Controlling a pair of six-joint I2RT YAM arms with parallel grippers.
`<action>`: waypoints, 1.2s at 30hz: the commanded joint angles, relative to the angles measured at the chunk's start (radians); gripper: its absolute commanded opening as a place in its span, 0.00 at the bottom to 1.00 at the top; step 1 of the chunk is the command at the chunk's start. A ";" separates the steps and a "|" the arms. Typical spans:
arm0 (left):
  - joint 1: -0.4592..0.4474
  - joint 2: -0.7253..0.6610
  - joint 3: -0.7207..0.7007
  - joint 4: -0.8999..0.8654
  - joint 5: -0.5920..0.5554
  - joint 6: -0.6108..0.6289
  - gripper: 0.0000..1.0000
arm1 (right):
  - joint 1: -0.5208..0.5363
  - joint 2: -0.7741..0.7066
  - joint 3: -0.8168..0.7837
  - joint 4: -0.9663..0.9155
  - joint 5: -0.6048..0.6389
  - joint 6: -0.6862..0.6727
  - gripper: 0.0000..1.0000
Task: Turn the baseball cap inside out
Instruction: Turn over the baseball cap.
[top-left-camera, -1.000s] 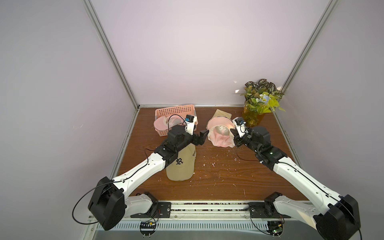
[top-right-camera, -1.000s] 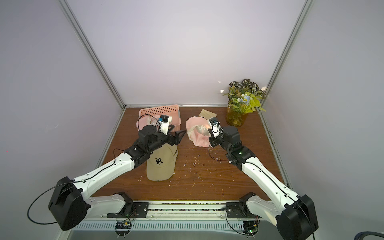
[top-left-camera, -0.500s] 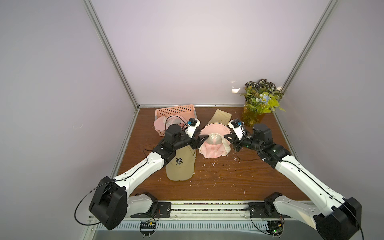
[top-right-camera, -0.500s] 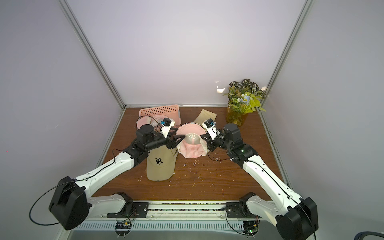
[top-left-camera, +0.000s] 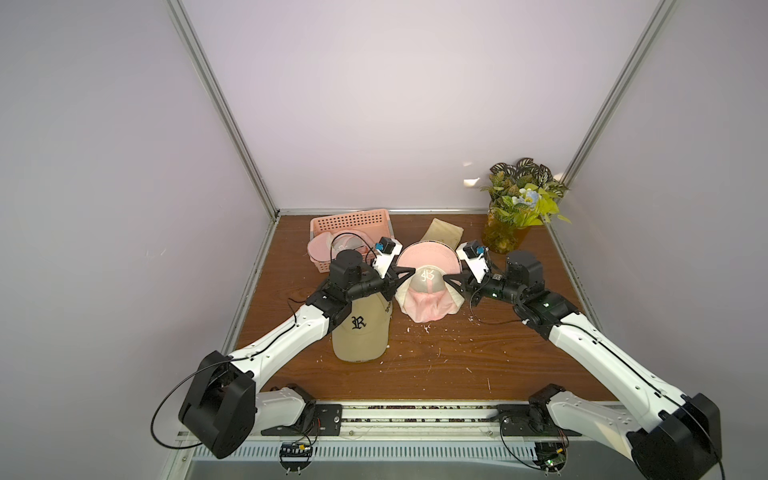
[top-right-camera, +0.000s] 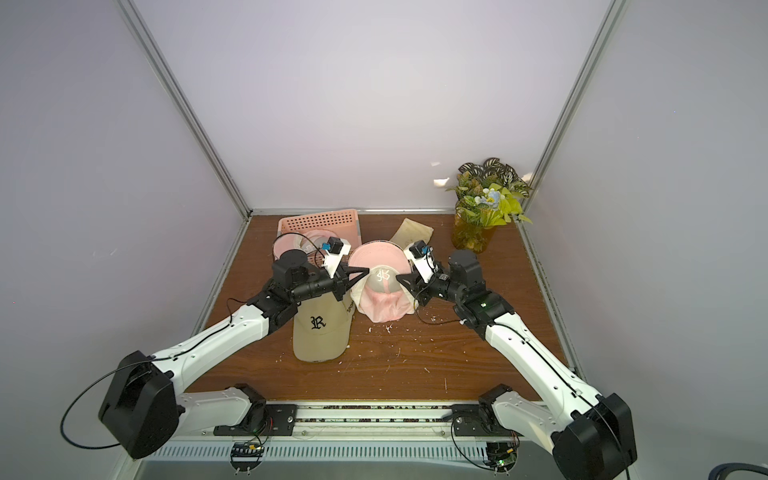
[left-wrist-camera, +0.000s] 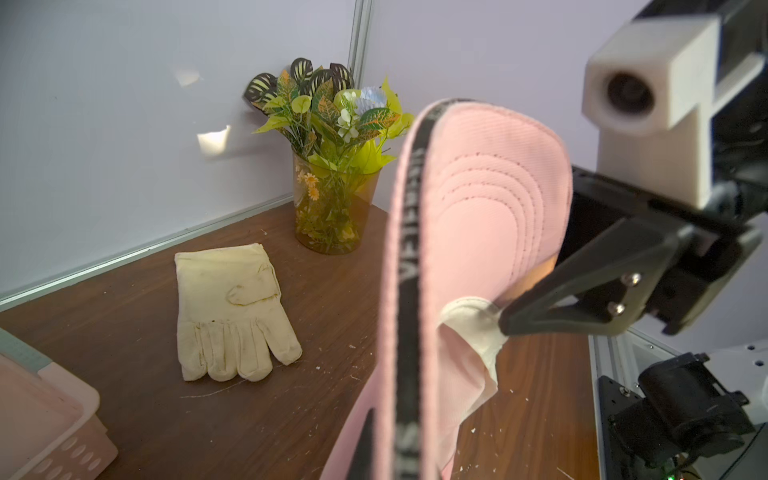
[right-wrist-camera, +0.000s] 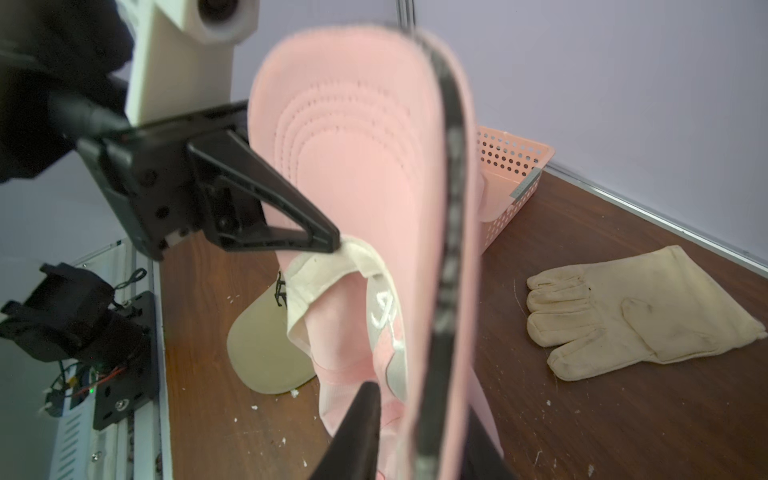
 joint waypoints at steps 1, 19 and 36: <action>0.013 -0.039 0.008 0.083 0.020 -0.077 0.00 | -0.018 0.009 -0.044 0.105 -0.085 0.015 0.35; 0.051 -0.071 -0.001 0.137 -0.007 -0.192 0.00 | -0.035 0.031 -0.120 0.097 -0.329 -0.029 0.34; 0.059 -0.075 -0.004 0.153 -0.018 -0.214 0.00 | -0.034 0.016 -0.137 0.109 -0.381 -0.009 0.32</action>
